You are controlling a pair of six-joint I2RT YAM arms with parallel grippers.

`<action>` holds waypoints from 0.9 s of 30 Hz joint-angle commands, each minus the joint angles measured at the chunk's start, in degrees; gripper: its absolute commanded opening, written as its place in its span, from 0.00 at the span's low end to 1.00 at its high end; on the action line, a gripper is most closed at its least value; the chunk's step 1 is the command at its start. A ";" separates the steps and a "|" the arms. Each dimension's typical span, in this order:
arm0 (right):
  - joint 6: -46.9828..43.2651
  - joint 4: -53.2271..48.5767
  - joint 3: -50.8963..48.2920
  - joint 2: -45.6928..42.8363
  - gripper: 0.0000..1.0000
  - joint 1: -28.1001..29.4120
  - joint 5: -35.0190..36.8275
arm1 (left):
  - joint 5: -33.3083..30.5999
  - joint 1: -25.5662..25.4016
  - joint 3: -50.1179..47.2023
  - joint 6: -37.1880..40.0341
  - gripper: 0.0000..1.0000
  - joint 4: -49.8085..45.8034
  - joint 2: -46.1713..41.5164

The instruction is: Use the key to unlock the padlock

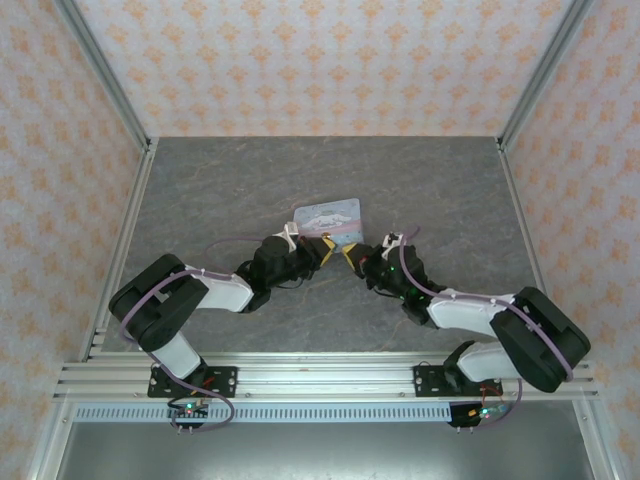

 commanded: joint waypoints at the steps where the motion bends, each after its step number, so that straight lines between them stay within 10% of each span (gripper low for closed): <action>1: -1.37 -3.02 -0.96 -2.38 0.00 0.29 1.71 | 0.78 -0.23 0.17 -0.26 0.00 0.17 -1.00; 27: -1.60 -2.76 3.92 3.76 0.00 0.27 -1.17 | 0.67 -0.23 0.87 -0.04 0.00 -0.69 -1.29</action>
